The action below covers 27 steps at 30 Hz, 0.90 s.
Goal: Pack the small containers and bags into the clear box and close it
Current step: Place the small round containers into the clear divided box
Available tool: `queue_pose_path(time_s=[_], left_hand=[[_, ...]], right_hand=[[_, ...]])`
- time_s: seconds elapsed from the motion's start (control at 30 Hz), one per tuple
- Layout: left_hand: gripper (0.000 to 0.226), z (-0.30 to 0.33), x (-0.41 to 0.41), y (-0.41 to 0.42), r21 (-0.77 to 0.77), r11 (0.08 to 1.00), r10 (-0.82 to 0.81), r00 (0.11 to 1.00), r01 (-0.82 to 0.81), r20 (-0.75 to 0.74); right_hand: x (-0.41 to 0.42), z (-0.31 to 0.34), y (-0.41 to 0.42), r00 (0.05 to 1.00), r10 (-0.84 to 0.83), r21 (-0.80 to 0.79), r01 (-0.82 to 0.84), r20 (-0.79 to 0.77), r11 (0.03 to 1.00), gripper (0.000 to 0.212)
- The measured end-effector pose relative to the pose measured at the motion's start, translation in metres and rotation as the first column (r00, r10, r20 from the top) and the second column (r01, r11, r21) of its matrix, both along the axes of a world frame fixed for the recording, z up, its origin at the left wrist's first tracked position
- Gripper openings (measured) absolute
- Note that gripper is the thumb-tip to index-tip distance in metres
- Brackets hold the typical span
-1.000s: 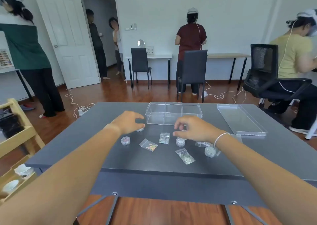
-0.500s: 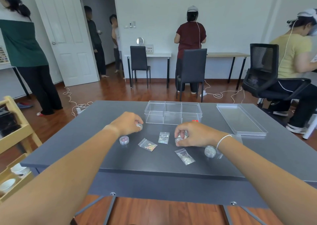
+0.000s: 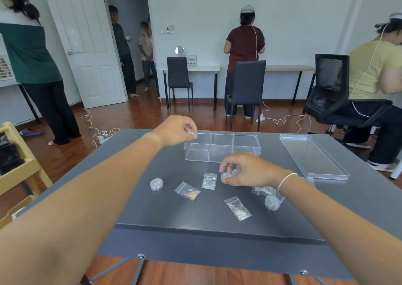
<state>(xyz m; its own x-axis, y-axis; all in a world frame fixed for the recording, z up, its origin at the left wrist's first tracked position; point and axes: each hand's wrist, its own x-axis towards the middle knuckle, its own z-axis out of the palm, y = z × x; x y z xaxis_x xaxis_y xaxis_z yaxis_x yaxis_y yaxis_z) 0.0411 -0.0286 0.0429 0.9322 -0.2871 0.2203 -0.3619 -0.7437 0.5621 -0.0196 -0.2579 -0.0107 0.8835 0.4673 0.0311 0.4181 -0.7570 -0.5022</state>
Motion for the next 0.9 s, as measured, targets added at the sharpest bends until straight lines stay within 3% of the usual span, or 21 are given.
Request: queue_pose_path(time_s=[0.57, 0.9], left_hand=[[0.008, -0.027, 0.056, -0.043, 0.37, 0.929, 0.055, 0.994, -0.017, -0.092], [0.008, -0.028, 0.063, -0.052, 0.433, 0.901, 0.058, 0.991, 0.0, -0.119]], right_hand=[[0.018, -0.005, 0.001, 0.996, 0.086, -0.006, -0.086, 0.001, 0.996, 0.019], [0.022, -0.007, 0.002, 0.997, 0.073, 0.027, -0.073, -0.023, 0.997, 0.017]])
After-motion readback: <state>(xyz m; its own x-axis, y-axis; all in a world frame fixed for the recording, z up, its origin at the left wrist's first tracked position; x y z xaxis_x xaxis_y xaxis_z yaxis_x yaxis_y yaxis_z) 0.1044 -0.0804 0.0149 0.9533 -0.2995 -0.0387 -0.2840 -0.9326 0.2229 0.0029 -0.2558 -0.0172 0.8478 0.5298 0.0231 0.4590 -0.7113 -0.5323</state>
